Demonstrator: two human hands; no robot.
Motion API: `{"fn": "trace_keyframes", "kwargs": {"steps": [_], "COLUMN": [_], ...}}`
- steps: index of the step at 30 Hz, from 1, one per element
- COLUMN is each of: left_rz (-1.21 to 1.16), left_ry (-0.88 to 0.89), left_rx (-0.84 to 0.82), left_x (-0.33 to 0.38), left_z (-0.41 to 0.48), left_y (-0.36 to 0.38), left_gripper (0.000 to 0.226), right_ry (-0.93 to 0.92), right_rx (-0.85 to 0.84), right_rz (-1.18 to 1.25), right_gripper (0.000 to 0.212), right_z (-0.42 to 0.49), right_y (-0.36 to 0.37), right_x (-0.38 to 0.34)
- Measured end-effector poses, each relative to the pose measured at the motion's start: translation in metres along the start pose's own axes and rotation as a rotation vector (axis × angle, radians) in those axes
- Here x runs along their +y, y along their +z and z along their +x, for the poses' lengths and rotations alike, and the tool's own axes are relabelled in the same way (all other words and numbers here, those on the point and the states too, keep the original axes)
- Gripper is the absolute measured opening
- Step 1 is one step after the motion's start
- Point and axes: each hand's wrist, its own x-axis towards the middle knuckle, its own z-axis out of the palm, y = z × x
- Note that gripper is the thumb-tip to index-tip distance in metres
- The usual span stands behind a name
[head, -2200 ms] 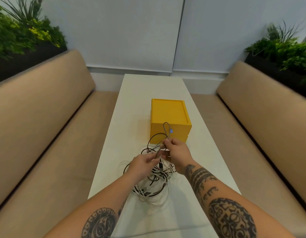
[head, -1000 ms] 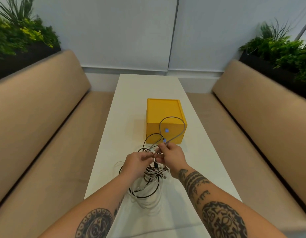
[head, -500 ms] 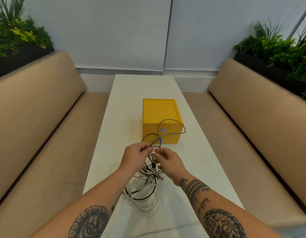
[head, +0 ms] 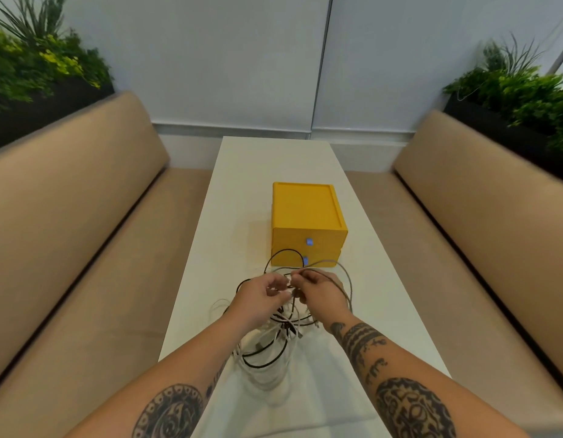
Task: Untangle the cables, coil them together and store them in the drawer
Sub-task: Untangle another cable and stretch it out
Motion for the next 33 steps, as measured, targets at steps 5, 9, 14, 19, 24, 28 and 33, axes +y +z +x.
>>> {"fn": "trace_keyframes", "kwargs": {"steps": [5, 9, 14, 19, 24, 28, 33], "left_rz": [0.115, 0.241, 0.242, 0.053, 0.119, 0.114, -0.054], "left_ry": [-0.039, 0.019, 0.076, 0.112, 0.08, 0.023, -0.015], "left_rx": [0.091, 0.129, 0.122, 0.178, 0.141, 0.048, 0.158], "left_x": [-0.009, -0.01, -0.01, 0.009, 0.015, 0.012, 0.028], "left_z": [-0.005, -0.004, -0.001, 0.001, 0.004, 0.009, 0.014], "left_y": [0.016, 0.022, 0.026, 0.033, 0.029, 0.025, 0.019], "left_gripper": [0.01, 0.007, 0.028, 0.013, 0.01, 0.011, 0.011], "right_ry": [0.057, 0.06, 0.093, 0.121, 0.089, 0.03, -0.071], "right_rx": [0.012, 0.118, 0.164, 0.074, 0.124, 0.105, 0.128], "right_rz": [0.175, 0.261, 0.184, 0.266, 0.316, 0.476, 0.149], "right_gripper": [0.021, 0.024, 0.031, 0.032, 0.027, 0.021, 0.023], "right_z": [0.007, 0.01, 0.016, 0.015, 0.015, 0.011, 0.0], "right_y": [-0.003, -0.01, -0.016, -0.019, -0.024, -0.025, -0.021], "right_x": [-0.011, -0.018, -0.02, -0.023, -0.026, -0.034, -0.011]}}
